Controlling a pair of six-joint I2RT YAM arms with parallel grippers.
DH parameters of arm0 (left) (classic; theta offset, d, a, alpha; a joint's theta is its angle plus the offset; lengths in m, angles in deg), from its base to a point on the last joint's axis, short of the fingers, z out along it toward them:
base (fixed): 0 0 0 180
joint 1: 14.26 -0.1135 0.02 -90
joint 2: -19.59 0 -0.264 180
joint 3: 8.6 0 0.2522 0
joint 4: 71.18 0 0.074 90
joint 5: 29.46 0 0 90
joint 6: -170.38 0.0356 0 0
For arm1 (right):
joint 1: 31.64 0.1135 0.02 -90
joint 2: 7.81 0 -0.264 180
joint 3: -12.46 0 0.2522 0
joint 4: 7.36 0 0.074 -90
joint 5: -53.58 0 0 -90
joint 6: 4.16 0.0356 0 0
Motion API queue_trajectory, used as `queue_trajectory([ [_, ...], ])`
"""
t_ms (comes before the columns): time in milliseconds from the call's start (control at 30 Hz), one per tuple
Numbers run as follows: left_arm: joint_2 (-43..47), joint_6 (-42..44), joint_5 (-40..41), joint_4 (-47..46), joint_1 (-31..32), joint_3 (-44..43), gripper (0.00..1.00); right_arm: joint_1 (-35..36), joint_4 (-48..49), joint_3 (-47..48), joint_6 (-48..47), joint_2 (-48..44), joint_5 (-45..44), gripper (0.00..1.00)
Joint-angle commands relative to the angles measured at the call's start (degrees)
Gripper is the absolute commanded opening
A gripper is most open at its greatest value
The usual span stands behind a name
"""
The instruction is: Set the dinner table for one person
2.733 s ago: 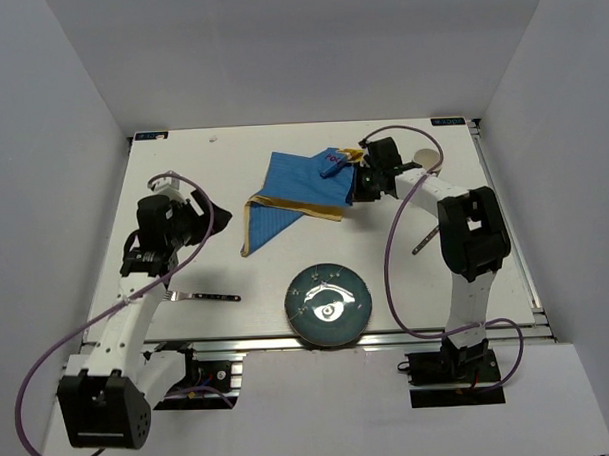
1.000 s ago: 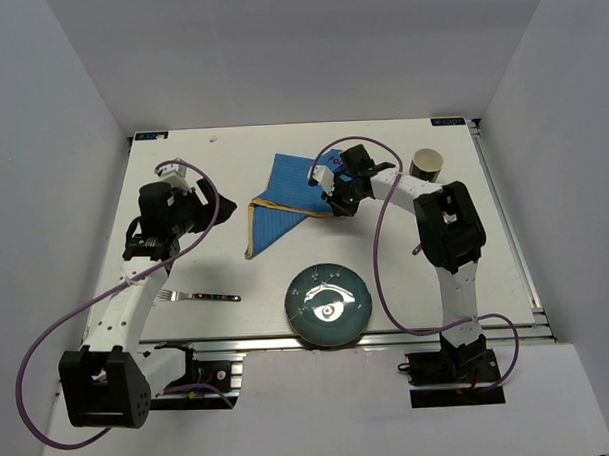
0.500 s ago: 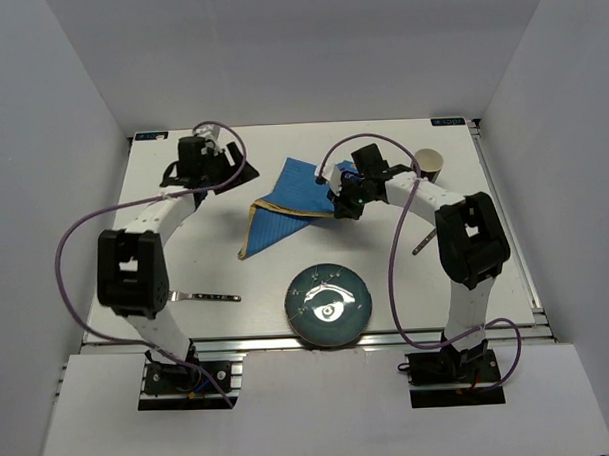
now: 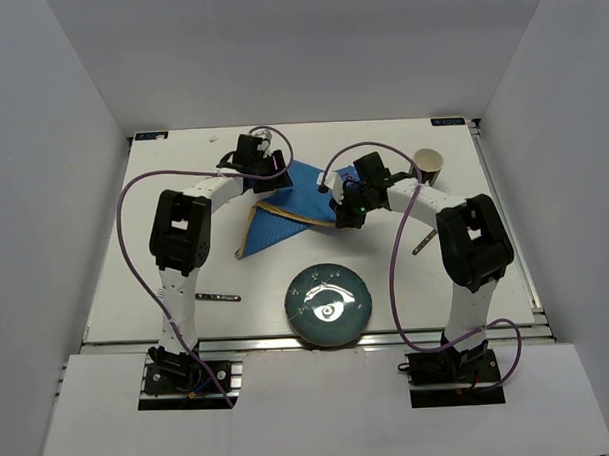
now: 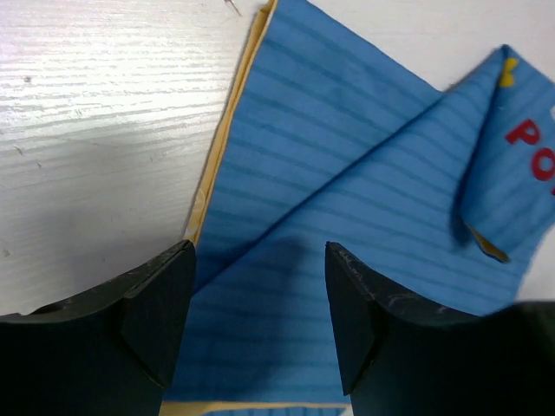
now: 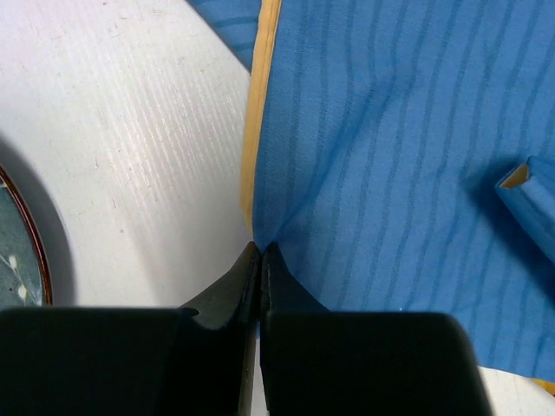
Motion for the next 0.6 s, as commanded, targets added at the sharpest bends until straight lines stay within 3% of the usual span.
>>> queue_trajectory([
  [0,-0.12,2.12,8.01,1.81,1.42,-3.95,0.71,0.02,2.13,-1.41,0.94,-2.57,2.14,0.00],
  [367,-2.59,4.41,17.69,2.26,3.97,-2.02,0.64,-0.07,4.25,-4.58,2.43,-4.24,3.19,0.00],
  [567,-3.73,4.93,14.80,1.56,5.72,-0.27,0.56,0.02,5.39,-5.72,3.14,-4.86,3.37,0.00],
])
